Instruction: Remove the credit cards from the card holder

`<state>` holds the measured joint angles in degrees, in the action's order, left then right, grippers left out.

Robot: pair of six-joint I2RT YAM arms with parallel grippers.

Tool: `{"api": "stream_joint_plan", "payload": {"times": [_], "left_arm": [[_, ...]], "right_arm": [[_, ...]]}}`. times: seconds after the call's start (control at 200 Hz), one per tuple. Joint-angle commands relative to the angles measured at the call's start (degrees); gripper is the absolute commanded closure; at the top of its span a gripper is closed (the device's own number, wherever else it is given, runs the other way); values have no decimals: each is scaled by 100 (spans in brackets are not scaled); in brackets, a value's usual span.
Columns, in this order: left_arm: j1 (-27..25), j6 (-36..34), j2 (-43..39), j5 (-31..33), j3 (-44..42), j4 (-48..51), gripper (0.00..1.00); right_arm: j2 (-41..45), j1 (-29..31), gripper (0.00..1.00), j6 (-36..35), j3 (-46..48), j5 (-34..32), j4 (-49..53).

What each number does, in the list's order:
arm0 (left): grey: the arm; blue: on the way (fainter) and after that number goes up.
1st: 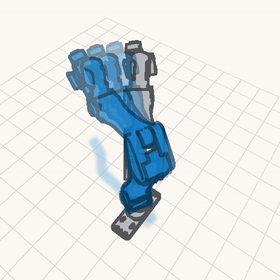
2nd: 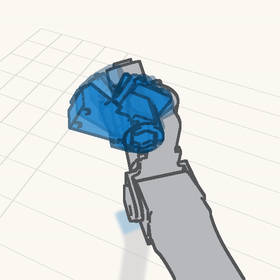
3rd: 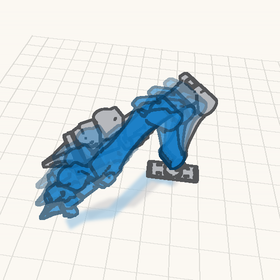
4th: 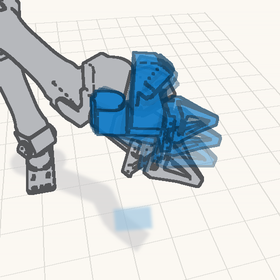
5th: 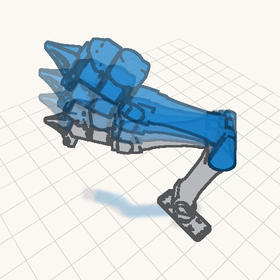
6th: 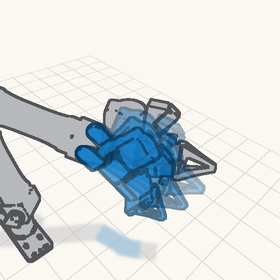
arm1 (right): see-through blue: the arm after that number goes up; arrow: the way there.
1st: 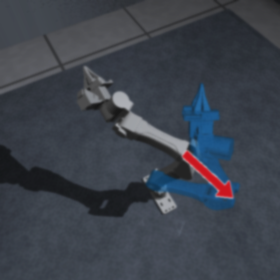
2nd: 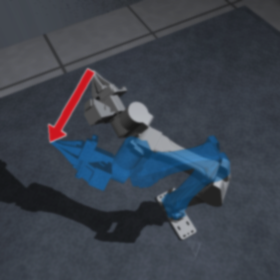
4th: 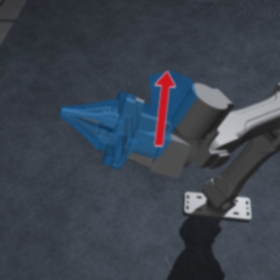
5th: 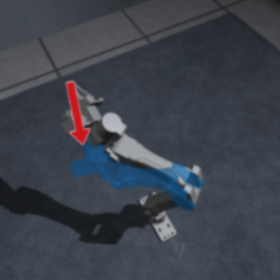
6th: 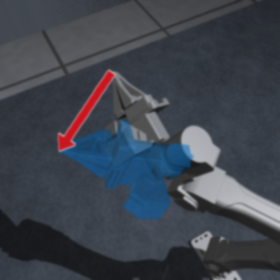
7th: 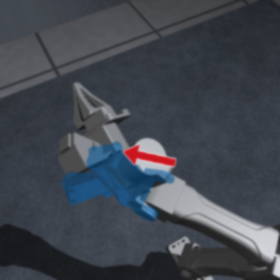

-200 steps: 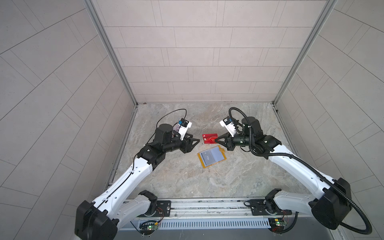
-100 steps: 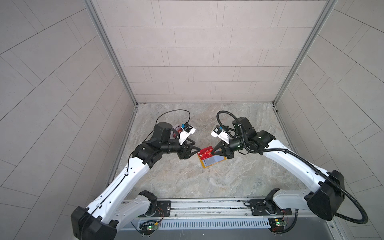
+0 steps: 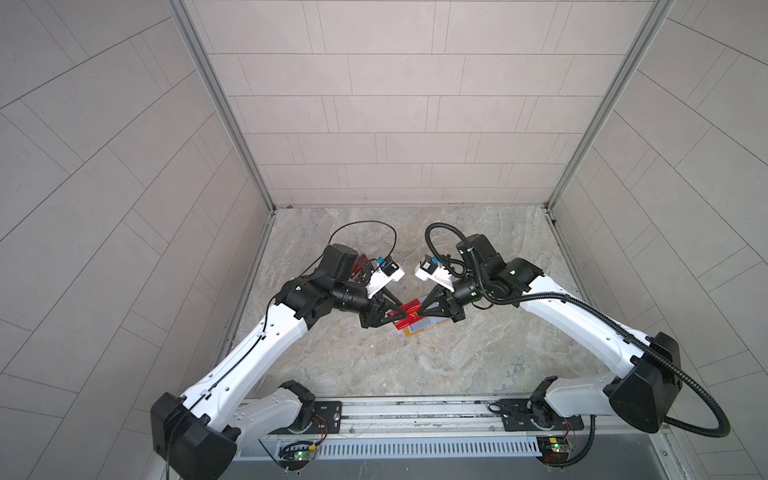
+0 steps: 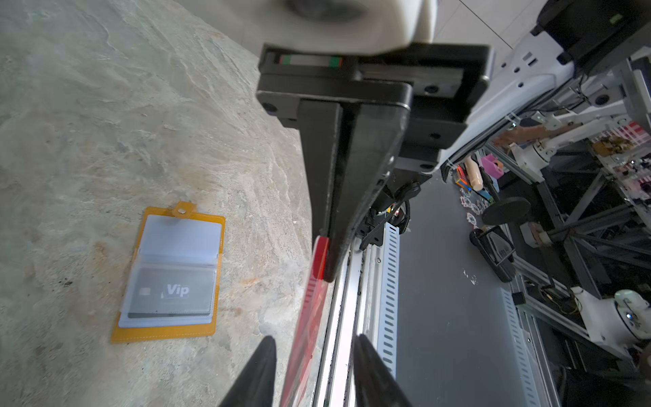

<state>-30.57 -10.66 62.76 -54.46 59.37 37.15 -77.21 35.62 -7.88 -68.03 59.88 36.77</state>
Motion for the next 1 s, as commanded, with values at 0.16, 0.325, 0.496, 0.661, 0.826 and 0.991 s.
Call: {"api": "stream_joint_plan", "payload": {"times": [0.16,0.325,0.496,0.661,0.826,0.991], "left_arm": [[-129,-265,131,-254,309,279,71],[-176,-297,160,-258,342,334,72],[-178,-310,171,-274,312,352,72],[-211,-398,227,-399,338,459,78],[-230,-445,293,-428,342,534,80],[-239,-464,298,-425,339,565,84]], "right_arm": [[-104,24,100,-493,-123,324,174],[-86,25,100,-505,-141,298,147],[-55,27,100,-556,-132,297,146],[-46,24,100,-590,-125,279,149],[-51,26,100,-601,-145,251,147],[-52,17,100,-602,-136,236,148]]}}
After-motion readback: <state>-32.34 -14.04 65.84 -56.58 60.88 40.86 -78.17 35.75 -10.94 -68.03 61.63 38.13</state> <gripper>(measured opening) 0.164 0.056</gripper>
